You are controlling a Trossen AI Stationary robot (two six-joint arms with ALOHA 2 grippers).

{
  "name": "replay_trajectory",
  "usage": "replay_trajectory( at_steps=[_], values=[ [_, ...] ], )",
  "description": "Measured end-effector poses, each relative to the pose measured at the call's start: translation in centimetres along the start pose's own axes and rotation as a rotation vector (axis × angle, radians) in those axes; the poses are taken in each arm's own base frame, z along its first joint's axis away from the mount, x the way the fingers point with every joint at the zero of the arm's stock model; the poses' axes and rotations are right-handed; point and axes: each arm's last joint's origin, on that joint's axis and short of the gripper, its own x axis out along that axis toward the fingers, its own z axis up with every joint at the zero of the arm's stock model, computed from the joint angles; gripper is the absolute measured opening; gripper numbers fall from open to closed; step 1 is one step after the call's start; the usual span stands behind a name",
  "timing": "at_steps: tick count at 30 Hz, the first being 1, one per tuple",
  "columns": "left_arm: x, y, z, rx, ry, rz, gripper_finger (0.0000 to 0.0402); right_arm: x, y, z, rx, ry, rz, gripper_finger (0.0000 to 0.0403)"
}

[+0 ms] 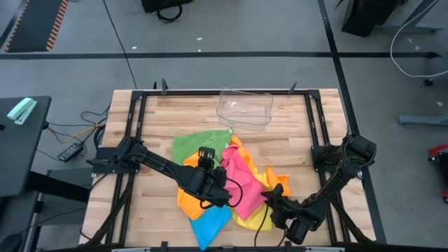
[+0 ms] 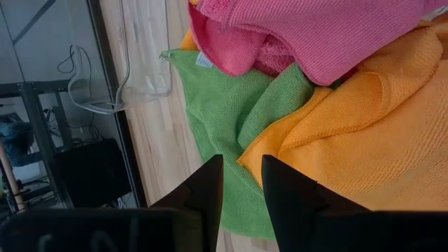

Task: Fold microfiber towels
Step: Fold the pink microfiber cloth

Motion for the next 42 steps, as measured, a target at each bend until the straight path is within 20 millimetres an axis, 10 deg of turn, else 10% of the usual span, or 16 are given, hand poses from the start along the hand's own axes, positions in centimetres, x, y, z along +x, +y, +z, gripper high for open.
replay_trajectory(
  at_steps=[12,31,42],
  values=[
    [0.0,0.0,0.0,-0.001,-0.001,0.0,0.0107,0.7,-0.3,-0.1,-0.003,0.033,0.044,0.0178],
    [0.0,0.0,0.0,-0.002,-0.002,0.0,0.0107,0.6,-0.2,-0.1,0.08,0.049,0.104,0.0006],
    [-0.2,-0.3,0.5,-0.014,-0.051,-0.014,0.0107,-1.5,-4.1,2.8,0.099,0.159,0.106,0.0002]
  ],
)
